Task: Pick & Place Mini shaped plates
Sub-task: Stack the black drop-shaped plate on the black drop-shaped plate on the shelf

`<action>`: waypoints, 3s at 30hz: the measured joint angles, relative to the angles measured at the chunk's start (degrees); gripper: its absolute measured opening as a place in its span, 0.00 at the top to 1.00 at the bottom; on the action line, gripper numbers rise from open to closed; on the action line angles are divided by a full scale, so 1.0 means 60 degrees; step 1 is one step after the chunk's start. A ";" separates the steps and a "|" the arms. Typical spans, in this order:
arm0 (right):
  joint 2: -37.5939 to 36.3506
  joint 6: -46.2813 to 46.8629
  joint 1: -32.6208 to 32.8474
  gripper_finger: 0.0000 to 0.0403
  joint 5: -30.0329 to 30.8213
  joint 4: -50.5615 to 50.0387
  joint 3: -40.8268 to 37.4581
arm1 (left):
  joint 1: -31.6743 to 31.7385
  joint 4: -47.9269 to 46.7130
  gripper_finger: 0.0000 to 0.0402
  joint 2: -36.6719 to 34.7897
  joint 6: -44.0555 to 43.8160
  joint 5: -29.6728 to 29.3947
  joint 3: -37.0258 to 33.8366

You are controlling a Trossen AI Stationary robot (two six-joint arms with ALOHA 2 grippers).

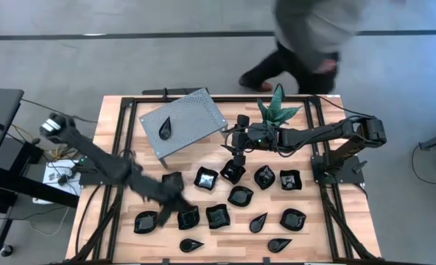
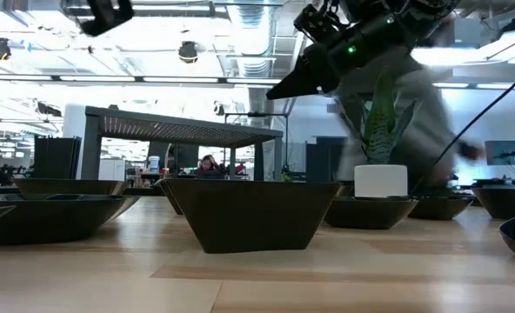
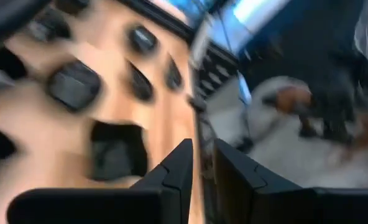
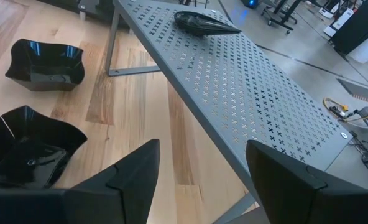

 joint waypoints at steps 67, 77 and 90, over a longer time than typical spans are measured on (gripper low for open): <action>0.0000 -0.0004 0.0011 0.42 -0.0007 0.0073 0.0000 | -0.1527 0.3325 0.83 0.5767 0.0919 -0.0368 0.0004; 0.0000 -0.0004 0.0007 0.42 -0.0011 0.0066 0.0000 | -0.1604 0.3171 0.83 0.5815 0.0796 -0.0364 0.0004; 0.0000 -0.0004 0.0011 0.42 -0.0011 0.0047 0.0000 | -0.1610 0.3160 0.83 0.5844 0.0801 -0.0361 0.0004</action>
